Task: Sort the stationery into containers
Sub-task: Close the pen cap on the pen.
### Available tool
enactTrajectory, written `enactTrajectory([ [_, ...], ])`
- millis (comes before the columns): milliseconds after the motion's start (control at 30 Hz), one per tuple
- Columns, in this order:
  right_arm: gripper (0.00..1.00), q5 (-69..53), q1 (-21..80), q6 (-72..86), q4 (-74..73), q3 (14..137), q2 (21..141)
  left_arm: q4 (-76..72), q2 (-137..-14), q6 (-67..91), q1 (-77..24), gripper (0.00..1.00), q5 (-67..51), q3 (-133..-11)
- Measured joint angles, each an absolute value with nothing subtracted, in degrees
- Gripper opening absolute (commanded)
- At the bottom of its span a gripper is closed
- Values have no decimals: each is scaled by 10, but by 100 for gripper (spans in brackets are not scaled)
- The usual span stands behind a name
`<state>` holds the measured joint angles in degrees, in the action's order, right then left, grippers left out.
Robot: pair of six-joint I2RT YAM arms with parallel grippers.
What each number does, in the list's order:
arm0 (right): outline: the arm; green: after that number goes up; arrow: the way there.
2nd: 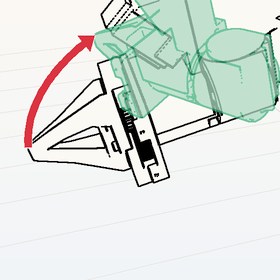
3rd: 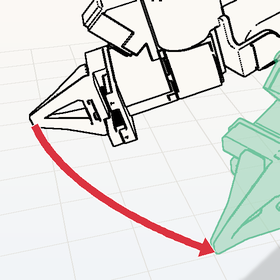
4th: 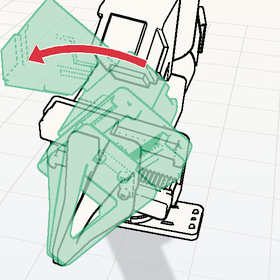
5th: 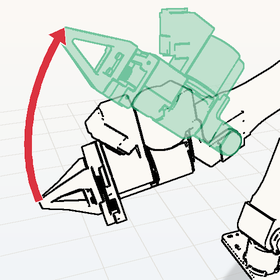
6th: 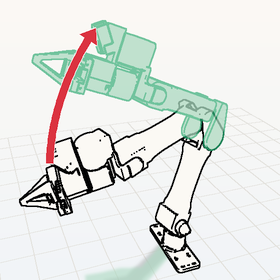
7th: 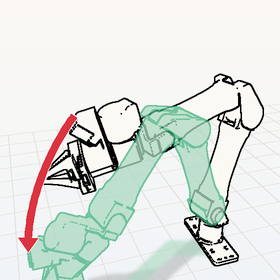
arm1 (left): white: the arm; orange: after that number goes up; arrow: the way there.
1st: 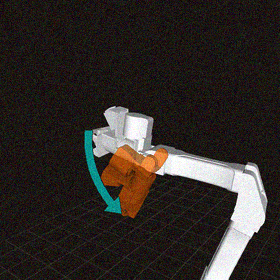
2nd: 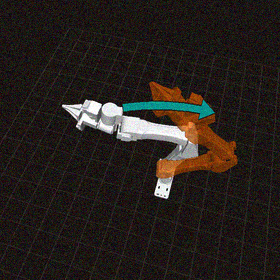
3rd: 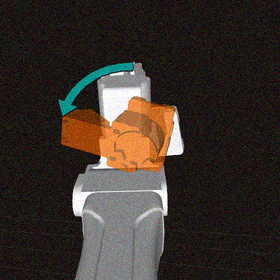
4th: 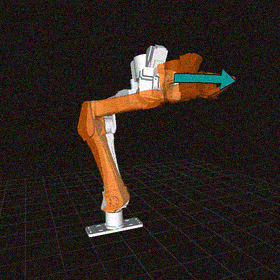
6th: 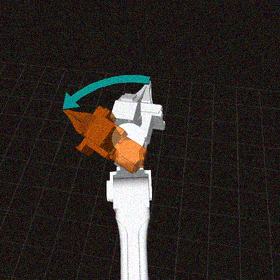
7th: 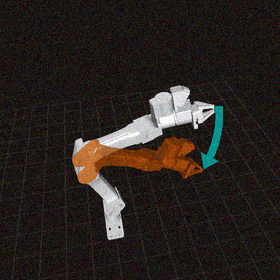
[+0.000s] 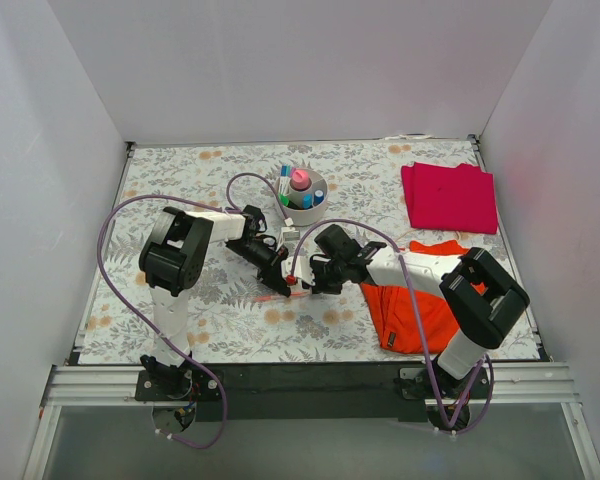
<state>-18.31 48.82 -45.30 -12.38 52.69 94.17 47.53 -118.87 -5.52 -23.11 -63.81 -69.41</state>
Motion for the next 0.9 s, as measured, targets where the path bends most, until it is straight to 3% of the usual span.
enactTrajectory([
  [900, 1, -209, 488, -453, -127, 557, 979, 475, -1190, -46, -231, 0, -636, -696],
])
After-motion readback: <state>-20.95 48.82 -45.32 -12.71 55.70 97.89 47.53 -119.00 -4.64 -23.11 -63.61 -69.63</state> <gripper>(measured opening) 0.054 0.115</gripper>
